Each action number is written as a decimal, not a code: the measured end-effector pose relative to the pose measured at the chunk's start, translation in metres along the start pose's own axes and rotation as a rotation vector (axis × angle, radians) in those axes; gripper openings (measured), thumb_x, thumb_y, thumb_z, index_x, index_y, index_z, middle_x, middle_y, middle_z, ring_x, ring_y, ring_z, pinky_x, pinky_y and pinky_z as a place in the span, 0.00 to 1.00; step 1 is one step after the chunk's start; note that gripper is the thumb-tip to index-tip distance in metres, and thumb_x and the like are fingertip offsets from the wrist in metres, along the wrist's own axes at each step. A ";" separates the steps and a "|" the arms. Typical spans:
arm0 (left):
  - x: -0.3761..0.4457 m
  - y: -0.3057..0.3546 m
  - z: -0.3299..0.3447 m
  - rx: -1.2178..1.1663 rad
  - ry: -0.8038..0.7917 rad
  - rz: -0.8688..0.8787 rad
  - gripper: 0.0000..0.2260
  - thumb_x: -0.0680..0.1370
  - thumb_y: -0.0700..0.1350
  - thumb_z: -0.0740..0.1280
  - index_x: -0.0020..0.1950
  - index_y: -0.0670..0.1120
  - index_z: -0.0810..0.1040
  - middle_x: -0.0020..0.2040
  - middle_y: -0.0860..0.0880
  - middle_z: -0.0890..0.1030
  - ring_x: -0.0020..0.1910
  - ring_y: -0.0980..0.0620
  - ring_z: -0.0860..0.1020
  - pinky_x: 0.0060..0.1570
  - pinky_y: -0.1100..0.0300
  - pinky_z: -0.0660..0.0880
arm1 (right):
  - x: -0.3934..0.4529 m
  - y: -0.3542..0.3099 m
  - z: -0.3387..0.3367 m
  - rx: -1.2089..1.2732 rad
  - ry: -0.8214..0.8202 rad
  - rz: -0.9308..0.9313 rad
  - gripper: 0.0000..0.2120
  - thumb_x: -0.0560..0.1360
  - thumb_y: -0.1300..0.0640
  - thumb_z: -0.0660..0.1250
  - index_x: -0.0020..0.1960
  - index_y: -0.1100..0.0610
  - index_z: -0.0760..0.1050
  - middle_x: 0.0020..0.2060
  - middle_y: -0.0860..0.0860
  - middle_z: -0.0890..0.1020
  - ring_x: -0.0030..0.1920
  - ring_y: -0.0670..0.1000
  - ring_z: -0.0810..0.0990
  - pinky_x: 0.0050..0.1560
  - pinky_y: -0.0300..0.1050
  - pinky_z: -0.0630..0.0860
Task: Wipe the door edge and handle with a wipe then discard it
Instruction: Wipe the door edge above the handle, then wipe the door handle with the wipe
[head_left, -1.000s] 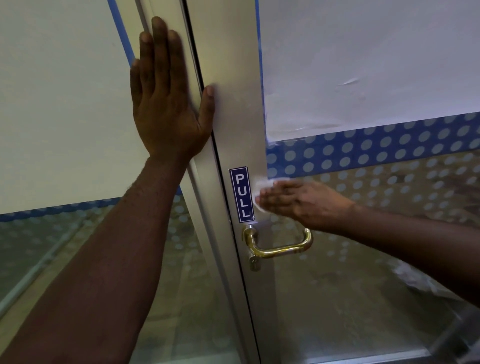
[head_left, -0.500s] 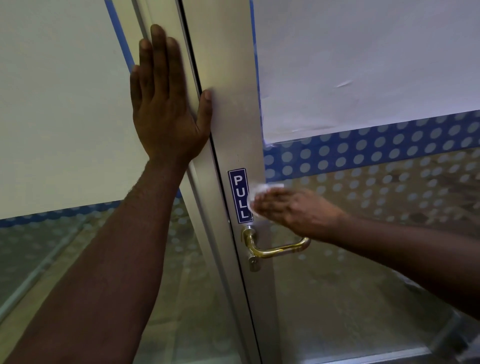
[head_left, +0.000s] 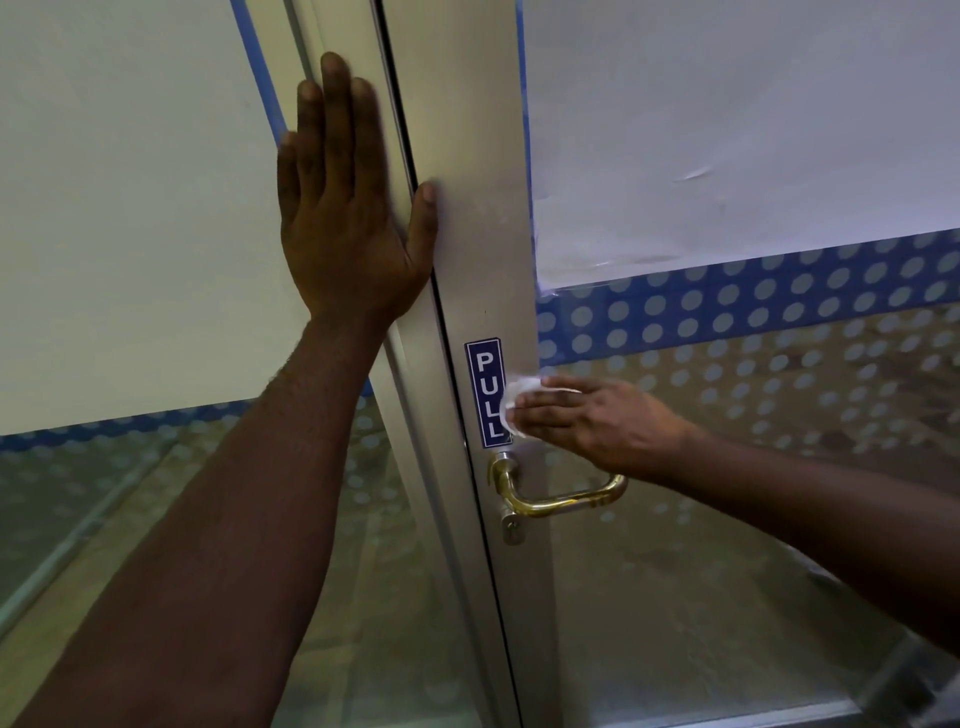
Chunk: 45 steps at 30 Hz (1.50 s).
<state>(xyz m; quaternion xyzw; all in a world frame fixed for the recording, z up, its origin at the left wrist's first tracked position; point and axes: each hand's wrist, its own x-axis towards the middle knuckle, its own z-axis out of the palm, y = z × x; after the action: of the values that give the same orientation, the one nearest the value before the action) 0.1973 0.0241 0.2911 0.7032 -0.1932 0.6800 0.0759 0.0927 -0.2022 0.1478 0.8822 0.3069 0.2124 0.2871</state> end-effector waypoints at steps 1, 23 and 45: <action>0.000 0.000 0.000 -0.004 -0.002 0.003 0.31 0.84 0.59 0.54 0.78 0.37 0.61 0.77 0.36 0.62 0.78 0.37 0.60 0.78 0.45 0.56 | 0.004 0.008 -0.007 0.008 0.057 0.040 0.40 0.65 0.66 0.75 0.73 0.55 0.63 0.72 0.53 0.68 0.72 0.52 0.66 0.72 0.53 0.57; -0.001 0.000 0.000 0.020 -0.023 -0.003 0.32 0.84 0.60 0.53 0.78 0.37 0.60 0.78 0.37 0.62 0.78 0.39 0.60 0.78 0.47 0.55 | 0.046 0.020 -0.040 0.129 0.249 0.235 0.33 0.73 0.70 0.58 0.76 0.56 0.56 0.75 0.54 0.61 0.76 0.51 0.56 0.75 0.50 0.52; -0.002 -0.003 -0.001 -0.003 -0.031 0.006 0.31 0.84 0.59 0.54 0.78 0.38 0.60 0.78 0.37 0.62 0.78 0.39 0.60 0.78 0.47 0.54 | 0.053 -0.062 -0.003 -0.171 -0.230 -0.220 0.28 0.70 0.66 0.71 0.69 0.61 0.69 0.69 0.57 0.72 0.72 0.57 0.65 0.75 0.55 0.58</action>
<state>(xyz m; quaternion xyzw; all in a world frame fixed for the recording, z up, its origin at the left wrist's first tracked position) 0.1978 0.0272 0.2900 0.7129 -0.1977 0.6690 0.0718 0.1031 -0.1260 0.1215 0.8341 0.3476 0.1028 0.4158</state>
